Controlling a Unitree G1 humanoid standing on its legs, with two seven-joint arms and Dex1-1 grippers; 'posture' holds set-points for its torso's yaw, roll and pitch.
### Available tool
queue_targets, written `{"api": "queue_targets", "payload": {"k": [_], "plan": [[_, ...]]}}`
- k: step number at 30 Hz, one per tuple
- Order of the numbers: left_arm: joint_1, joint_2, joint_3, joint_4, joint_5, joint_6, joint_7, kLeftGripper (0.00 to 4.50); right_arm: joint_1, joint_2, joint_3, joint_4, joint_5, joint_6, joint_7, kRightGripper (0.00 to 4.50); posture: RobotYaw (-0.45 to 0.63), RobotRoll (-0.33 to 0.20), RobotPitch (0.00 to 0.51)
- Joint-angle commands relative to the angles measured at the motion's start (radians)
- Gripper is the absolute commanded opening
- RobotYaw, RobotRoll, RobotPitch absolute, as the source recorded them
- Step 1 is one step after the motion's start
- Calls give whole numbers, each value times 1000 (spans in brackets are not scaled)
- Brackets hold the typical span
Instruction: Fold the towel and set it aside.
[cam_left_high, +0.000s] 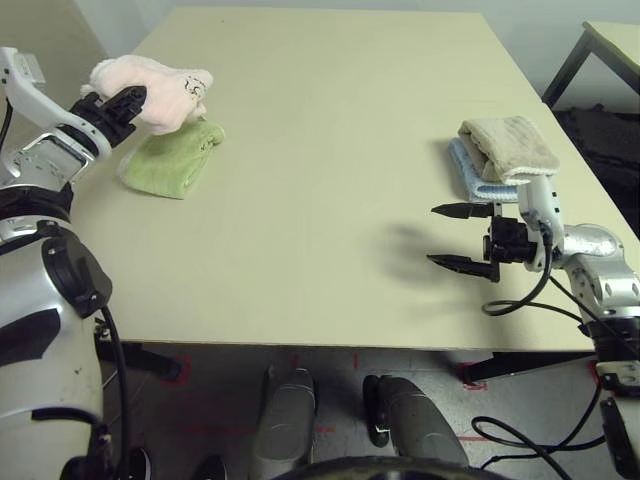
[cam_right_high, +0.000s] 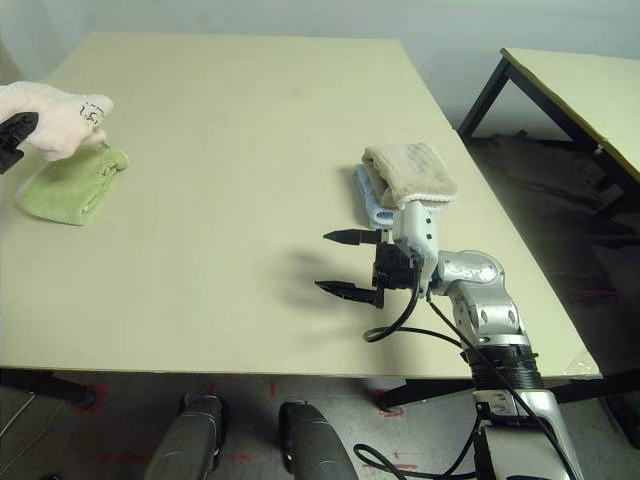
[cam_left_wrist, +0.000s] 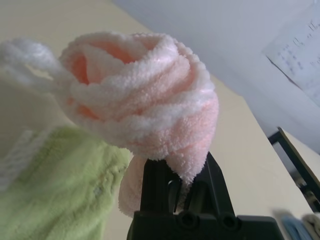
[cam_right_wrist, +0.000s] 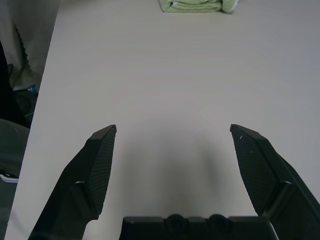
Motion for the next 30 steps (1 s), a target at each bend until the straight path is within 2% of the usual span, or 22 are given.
{"api": "queue_targets", "payload": {"k": [1, 4, 13, 17, 26, 27, 30], "plan": [[-12, 10, 14, 23, 16, -23, 6, 16, 13, -10, -8, -15, 8, 12, -3, 4500, 70, 0, 151], [14, 11, 18, 28, 17, -19, 1, 16, 19, -11, -11, -23, 9, 18, -9, 4500, 66, 0, 149], [210, 0, -2, 35, 62, -7, -16, 16, 26, -13, -12, -37, 15, 31, -19, 4500, 70, 0, 152], [244, 17, -3, 34, 77, 10, 8, 1156, 25, -15, -11, -40, 16, 36, -20, 4500, 70, 0, 152], [231, 58, 6, 25, 85, 42, 6, 4343, 12, -8, -4, -27, 14, 40, -19, 4500, 85, 0, 149], [227, 62, 7, 24, 84, 46, 5, 4491, 11, -6, -3, -25, 14, 39, -19, 4500, 84, 0, 148], [218, 72, 7, 19, 84, 61, -1, 4491, 10, -4, -2, -24, 14, 40, -19, 4500, 79, 0, 147]]}}
